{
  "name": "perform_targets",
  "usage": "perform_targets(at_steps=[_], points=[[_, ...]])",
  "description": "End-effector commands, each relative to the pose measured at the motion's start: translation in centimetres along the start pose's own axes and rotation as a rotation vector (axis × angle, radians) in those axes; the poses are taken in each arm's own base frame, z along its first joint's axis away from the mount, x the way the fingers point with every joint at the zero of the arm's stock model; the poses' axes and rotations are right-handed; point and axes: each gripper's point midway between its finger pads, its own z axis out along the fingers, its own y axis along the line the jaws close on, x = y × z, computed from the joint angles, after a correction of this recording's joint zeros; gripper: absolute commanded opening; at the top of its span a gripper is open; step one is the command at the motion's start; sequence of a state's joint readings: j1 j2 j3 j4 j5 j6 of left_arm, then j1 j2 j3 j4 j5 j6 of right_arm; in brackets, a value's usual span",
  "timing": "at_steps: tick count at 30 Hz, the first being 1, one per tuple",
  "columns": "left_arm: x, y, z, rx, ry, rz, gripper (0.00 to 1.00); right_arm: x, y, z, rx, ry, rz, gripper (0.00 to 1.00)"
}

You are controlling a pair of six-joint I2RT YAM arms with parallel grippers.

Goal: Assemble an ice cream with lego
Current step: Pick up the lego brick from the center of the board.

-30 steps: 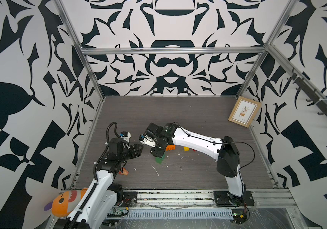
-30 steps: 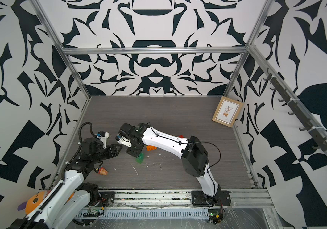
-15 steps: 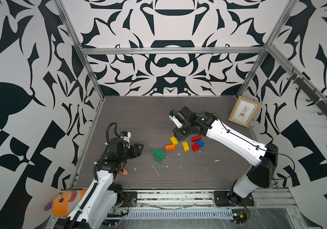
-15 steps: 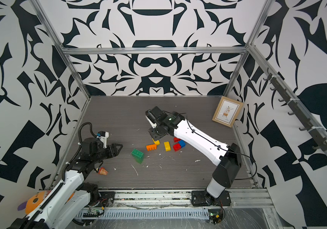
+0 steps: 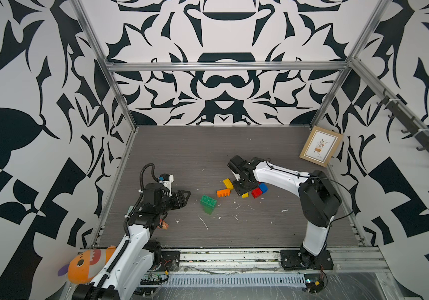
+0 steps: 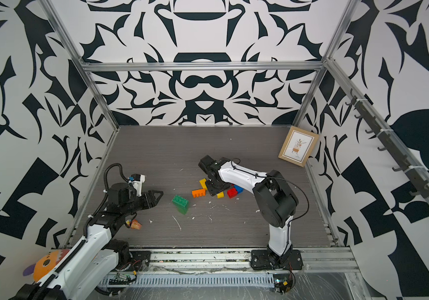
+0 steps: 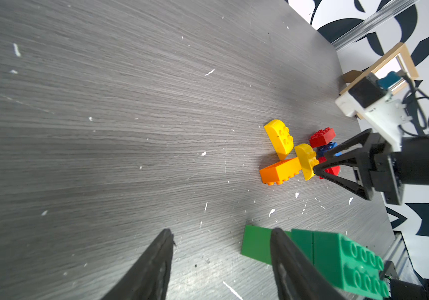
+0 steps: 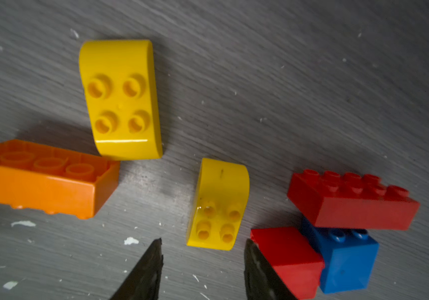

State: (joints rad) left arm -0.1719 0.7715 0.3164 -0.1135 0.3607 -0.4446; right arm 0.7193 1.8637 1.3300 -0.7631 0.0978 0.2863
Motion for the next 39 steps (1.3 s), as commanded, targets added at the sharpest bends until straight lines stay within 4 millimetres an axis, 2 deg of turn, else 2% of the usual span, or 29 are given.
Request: perform_targets(at_steps=[1, 14, 22, 25, 28, 32, 36, 39], points=[[0.0, -0.1, 0.1, 0.015, -0.008, 0.010, 0.63, -1.0, -0.2, -0.4, -0.003, -0.049, 0.025, 0.51], [0.1, 0.0, 0.2, 0.013, 0.001, 0.005, 0.63, -0.3, -0.9, 1.6, 0.011, -0.010, 0.051, 0.47], [0.1, 0.1, 0.3, 0.011, 0.003, 0.004, 0.63, -0.2, -0.7, 2.2, 0.001, -0.001, 0.054, 0.33], [0.1, 0.0, 0.3, 0.012, 0.003, 0.005, 0.63, -0.5, -0.6, 1.7, -0.004, -0.019, 0.054, 0.28], [0.1, 0.0, 0.3, 0.013, 0.001, 0.006, 0.63, -1.0, -0.4, 0.0, -0.028, -0.055, 0.028, 0.24], [0.1, 0.0, 0.4, 0.015, 0.004, 0.005, 0.63, -1.7, 1.3, -4.4, -0.109, -0.139, -0.101, 0.22], [0.1, 0.0, 0.4, 0.017, 0.005, 0.004, 0.63, -1.9, 4.3, -9.6, -0.167, -0.216, -0.270, 0.20], [0.1, 0.1, 0.4, 0.014, 0.001, 0.005, 0.63, -1.6, 7.4, -12.4, -0.208, -0.257, -0.382, 0.20]])
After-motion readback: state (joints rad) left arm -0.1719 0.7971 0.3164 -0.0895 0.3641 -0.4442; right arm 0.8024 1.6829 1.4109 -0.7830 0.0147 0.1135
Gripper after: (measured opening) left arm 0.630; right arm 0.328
